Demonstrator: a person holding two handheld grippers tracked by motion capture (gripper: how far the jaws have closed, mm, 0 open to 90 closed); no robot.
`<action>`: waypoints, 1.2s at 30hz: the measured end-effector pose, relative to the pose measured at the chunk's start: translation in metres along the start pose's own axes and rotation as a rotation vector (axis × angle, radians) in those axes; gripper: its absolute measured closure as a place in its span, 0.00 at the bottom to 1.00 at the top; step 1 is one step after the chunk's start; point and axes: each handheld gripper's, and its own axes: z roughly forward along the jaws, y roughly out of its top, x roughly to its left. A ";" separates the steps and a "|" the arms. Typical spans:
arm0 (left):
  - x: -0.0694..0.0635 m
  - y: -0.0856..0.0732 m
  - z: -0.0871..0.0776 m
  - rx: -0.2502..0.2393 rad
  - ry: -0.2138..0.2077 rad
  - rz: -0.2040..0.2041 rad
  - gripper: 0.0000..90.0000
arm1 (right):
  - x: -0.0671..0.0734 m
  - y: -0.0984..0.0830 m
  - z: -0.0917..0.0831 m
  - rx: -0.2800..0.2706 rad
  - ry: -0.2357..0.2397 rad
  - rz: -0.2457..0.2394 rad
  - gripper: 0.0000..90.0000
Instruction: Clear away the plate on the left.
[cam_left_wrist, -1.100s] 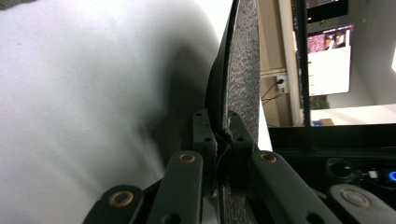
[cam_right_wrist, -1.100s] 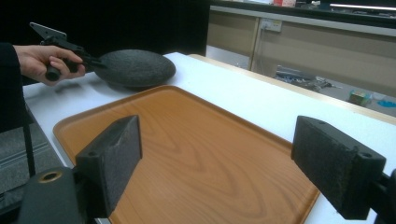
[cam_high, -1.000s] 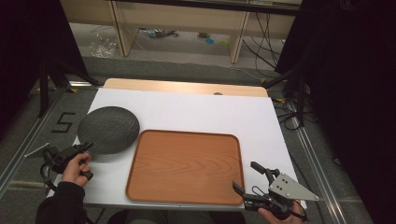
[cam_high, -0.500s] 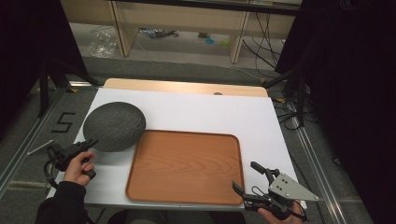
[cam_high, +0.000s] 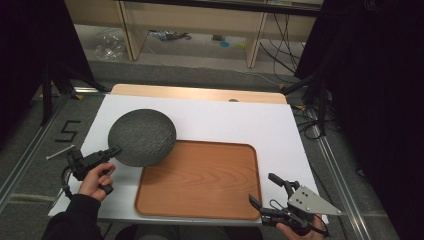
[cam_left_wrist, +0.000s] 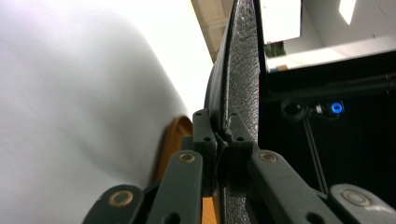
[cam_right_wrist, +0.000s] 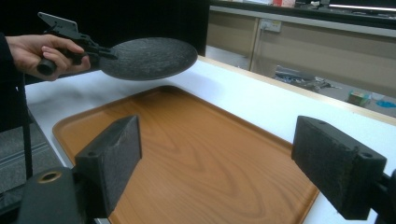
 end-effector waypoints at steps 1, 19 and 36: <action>0.000 0.000 0.000 0.000 0.000 0.000 0.96 | 0.000 0.000 0.000 0.000 0.000 0.000 0.19; -0.019 -0.042 0.026 0.166 -0.043 0.052 0.95 | -0.001 0.000 -0.001 0.008 0.006 0.011 0.19; -0.028 -0.080 0.042 0.325 -0.026 0.124 0.95 | -0.001 -0.001 -0.002 0.012 0.004 0.020 0.19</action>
